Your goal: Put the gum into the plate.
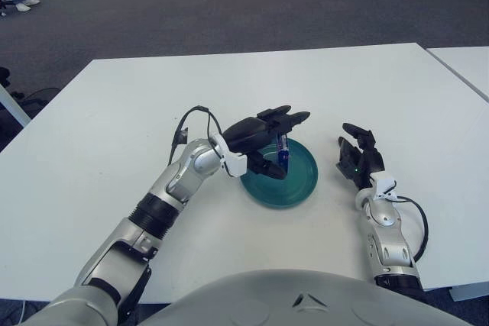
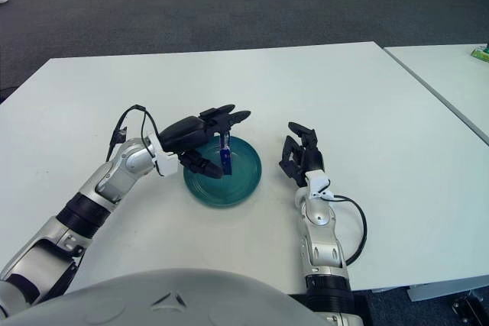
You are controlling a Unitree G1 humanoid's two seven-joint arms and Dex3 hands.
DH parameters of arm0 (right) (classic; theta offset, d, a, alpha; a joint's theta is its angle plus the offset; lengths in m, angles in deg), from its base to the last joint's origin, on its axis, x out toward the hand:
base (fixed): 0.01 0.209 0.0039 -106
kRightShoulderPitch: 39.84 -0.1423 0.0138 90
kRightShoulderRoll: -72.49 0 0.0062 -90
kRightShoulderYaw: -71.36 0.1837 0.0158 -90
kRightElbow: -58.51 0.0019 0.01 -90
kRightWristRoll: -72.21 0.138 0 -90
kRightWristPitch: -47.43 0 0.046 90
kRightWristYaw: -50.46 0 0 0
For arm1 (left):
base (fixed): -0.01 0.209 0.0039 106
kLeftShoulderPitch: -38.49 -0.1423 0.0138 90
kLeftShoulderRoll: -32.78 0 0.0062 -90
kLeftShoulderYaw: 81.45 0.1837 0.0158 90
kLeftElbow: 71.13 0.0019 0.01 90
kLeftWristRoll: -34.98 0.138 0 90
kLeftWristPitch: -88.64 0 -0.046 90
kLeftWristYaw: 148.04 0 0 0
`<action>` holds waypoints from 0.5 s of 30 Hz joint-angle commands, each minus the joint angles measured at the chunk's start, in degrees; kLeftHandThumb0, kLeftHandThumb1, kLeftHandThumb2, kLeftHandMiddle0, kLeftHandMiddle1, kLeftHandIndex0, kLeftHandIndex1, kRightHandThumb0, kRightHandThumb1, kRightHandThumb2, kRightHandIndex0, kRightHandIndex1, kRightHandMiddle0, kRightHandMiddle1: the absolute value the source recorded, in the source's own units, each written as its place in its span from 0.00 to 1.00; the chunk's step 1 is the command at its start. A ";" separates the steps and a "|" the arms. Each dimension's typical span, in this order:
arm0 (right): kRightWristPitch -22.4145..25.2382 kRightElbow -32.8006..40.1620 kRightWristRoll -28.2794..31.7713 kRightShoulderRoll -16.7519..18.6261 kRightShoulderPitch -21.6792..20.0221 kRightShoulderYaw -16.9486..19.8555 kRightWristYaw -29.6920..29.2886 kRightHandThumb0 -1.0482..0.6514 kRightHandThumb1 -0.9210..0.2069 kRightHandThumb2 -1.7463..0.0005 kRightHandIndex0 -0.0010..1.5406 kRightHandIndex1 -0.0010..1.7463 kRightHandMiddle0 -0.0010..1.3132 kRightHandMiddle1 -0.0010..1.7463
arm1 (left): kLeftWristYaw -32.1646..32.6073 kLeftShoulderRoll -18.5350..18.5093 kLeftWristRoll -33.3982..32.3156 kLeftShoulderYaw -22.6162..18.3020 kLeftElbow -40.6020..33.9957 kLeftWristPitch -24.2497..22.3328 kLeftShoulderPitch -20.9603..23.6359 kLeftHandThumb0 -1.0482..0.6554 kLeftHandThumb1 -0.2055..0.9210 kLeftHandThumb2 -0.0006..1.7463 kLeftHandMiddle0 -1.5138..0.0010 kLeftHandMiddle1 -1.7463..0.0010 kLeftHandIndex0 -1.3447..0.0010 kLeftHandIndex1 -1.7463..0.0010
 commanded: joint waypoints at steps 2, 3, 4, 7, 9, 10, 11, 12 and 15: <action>3.16 -1.55 -0.12 0.30 1.96 -0.16 0.15 0.25 0.00 0.49 0.31 0.03 0.01 0.51 | 1.73 4.73 -6.93 -3.35 8.40 -2.27 -0.86 0.00 1.00 0.16 1.00 1.00 1.00 1.00; 3.28 -1.41 -0.15 0.35 2.01 -0.21 0.12 0.25 0.00 0.49 0.31 0.03 0.01 0.51 | 4.69 6.96 -7.69 -4.36 13.50 0.16 -0.38 0.00 1.00 0.18 1.00 1.00 1.00 1.00; 3.33 -1.26 -0.16 0.39 2.13 -0.25 0.11 0.25 0.00 0.49 0.31 0.03 0.01 0.52 | 6.72 8.41 -8.10 -5.04 16.78 1.98 -0.11 0.00 1.00 0.21 1.00 1.00 1.00 1.00; 3.45 -0.91 -0.19 0.39 2.40 -0.32 0.18 0.24 0.00 0.49 0.32 0.03 0.02 0.52 | 10.47 10.30 -9.85 -7.54 16.19 5.15 -2.58 0.00 1.00 0.27 1.00 1.00 1.00 1.00; 3.54 -0.77 -0.20 0.38 2.48 -0.39 0.21 0.24 0.00 0.49 0.32 0.03 0.02 0.52 | 11.83 11.92 -12.41 -9.45 15.96 6.81 -4.01 0.00 1.00 0.30 1.00 1.00 1.00 1.00; 3.57 -0.67 -0.18 0.37 2.57 -0.41 0.23 0.24 0.00 0.49 0.33 0.03 0.02 0.52 | 12.23 12.69 -13.56 -10.16 15.97 7.40 -4.53 0.00 1.00 0.32 1.00 1.00 1.00 1.00; 3.58 -0.59 -0.17 0.35 2.64 -0.43 0.25 0.24 0.00 0.49 0.33 0.03 0.02 0.52 | 12.39 13.14 -14.16 -10.52 16.09 7.77 -4.75 0.00 1.00 0.33 1.00 1.00 1.00 1.00; 3.62 -0.53 -0.17 0.35 2.70 -0.46 0.25 0.24 0.00 0.49 0.33 0.03 0.02 0.52 | 12.29 13.74 -16.06 -11.39 15.23 8.18 -6.06 0.00 1.00 0.35 1.00 1.00 1.00 1.00; 3.86 -0.24 -0.16 0.29 2.90 -0.47 0.28 0.25 0.00 0.50 0.33 0.03 0.02 0.52 | 11.42 14.32 -22.26 -15.00 13.91 10.48 -10.98 0.00 1.00 0.38 1.00 1.00 1.00 1.00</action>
